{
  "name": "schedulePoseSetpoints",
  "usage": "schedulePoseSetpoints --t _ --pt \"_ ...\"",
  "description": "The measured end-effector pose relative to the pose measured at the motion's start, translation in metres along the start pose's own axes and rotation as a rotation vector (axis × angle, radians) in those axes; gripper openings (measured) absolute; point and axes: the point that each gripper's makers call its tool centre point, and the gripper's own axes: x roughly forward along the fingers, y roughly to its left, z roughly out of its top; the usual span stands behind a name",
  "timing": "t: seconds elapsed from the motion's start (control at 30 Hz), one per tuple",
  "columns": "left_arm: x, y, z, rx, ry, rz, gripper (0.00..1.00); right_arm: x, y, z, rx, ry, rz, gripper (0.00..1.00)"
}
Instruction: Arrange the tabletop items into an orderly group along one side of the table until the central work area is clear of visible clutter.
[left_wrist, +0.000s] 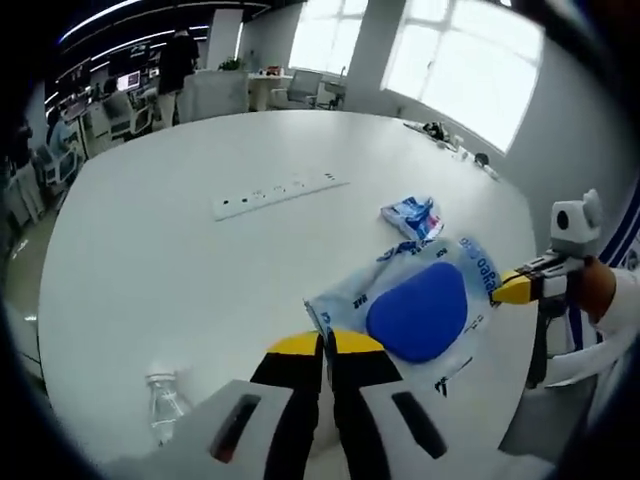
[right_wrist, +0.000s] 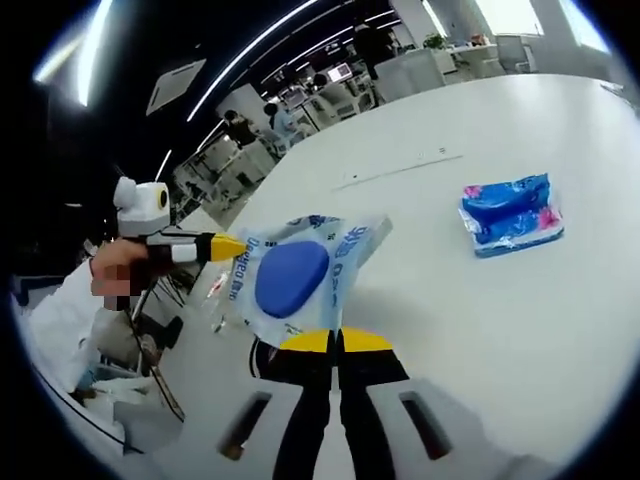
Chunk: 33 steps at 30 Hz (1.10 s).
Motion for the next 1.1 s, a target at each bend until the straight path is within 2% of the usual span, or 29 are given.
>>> schedulePoseSetpoints --t 0.27,0.43,0.73,0.93,1.1 --pt "-0.010 -0.001 0.021 -0.033 -0.070 0.017 0.00 -0.004 0.001 0.033 -0.053 -0.044 0.006 0.00" --pt "-0.019 -0.004 0.042 -0.050 -0.131 0.020 0.00 -0.007 -0.001 0.054 -0.108 -0.064 0.010 0.00" --pt "-0.020 -0.006 0.070 -0.061 -0.192 0.033 0.00 -0.008 -0.010 0.093 -0.154 -0.106 0.012 0.00" --pt "-0.015 -0.004 0.081 -0.068 -0.205 0.033 0.00 -0.002 -0.021 0.102 -0.153 -0.113 0.008 0.00" --pt "-0.003 0.000 0.082 -0.081 -0.199 0.039 0.00 0.008 -0.032 0.102 -0.140 -0.100 -0.003 0.00"
